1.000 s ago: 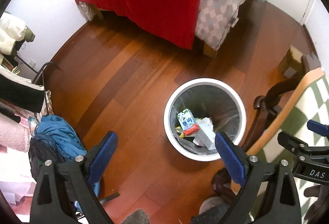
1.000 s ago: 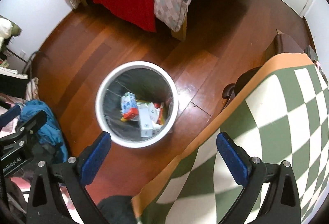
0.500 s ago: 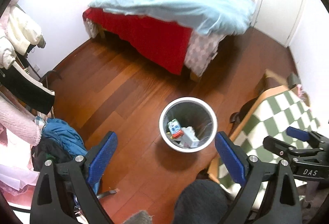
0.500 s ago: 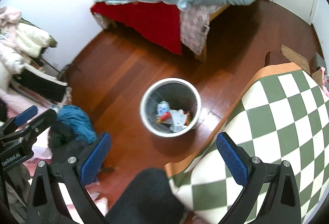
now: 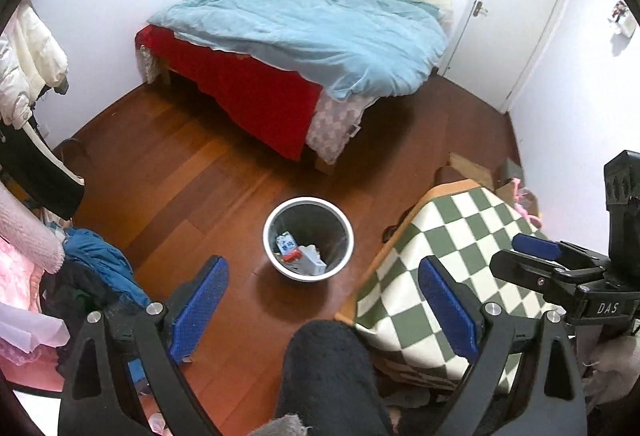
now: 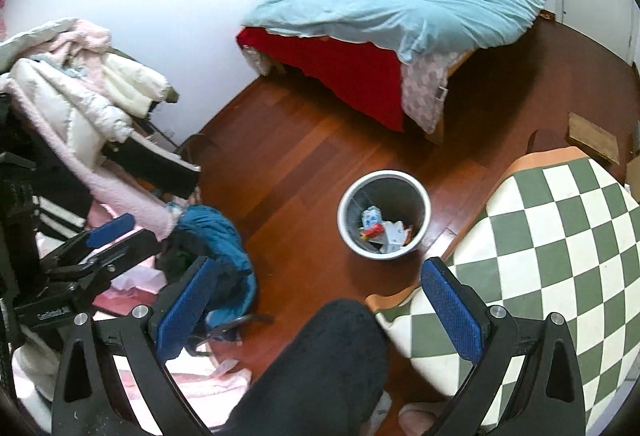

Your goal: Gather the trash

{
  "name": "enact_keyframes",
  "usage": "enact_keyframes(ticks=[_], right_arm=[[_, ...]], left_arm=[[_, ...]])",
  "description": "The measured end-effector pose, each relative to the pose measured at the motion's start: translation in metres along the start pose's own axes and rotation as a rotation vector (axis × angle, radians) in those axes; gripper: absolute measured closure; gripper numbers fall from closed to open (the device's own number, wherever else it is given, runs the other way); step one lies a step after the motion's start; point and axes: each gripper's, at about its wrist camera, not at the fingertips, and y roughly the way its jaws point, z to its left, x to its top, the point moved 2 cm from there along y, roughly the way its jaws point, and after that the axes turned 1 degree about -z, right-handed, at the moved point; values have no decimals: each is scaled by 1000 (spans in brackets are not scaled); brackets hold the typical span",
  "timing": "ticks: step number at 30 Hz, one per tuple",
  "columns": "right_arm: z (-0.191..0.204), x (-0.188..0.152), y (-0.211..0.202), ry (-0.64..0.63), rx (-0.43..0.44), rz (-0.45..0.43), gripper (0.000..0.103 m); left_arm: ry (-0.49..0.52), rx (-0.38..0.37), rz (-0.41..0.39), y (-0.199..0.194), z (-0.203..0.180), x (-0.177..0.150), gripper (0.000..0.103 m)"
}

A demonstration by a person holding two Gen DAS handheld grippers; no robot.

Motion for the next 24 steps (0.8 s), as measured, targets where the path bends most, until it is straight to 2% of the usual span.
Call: enact_keyframes(ticks=[13,24], right_arm=[[31,-5,-43,-18,88,-10,0],[40,-5,-48,-35,111,11,0]], left_arm=[[5,-71,-51,-51,-4,0,6],[-9,-92,-53,-59,-2,-3,6]])
